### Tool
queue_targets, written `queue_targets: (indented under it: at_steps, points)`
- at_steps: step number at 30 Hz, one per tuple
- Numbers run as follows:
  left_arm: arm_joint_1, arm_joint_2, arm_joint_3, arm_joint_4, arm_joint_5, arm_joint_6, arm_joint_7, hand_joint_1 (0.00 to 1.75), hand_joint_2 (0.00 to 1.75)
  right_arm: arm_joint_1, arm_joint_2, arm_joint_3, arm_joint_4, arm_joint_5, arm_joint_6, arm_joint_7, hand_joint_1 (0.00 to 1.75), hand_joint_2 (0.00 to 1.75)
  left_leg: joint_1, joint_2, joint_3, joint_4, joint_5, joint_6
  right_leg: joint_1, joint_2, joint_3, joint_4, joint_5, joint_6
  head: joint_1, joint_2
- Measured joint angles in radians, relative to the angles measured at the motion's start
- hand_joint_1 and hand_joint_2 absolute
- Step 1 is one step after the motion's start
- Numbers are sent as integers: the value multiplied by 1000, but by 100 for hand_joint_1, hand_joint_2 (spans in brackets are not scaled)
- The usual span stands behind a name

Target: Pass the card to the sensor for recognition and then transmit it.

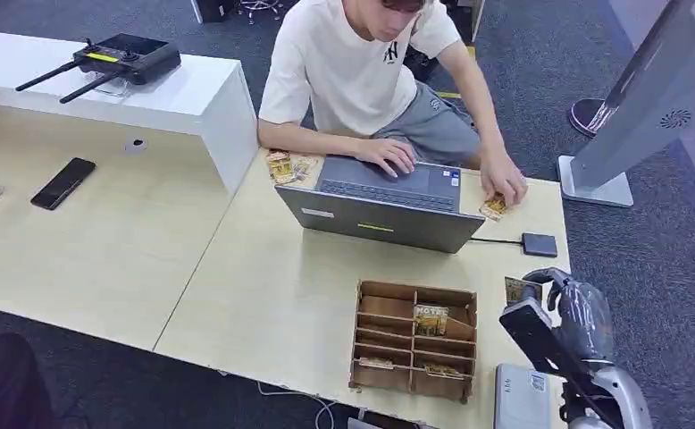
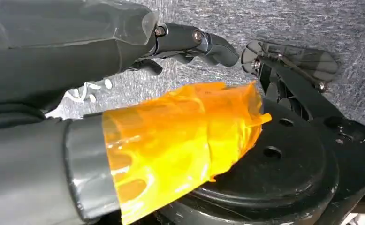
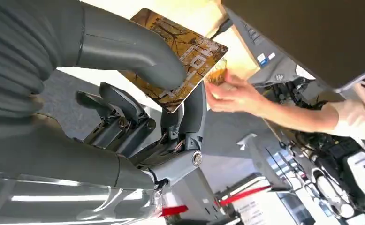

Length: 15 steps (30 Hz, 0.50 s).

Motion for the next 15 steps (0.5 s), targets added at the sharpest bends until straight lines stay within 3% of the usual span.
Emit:
queue_targets:
  at_steps: [15]
  points:
    - [-14,-7,16,0,66,3,39,0,0,14,-35,-19,-13,-95,91,69,175,175,0,0,0,0,0,0,0,0,0,0,0,0,0,0]
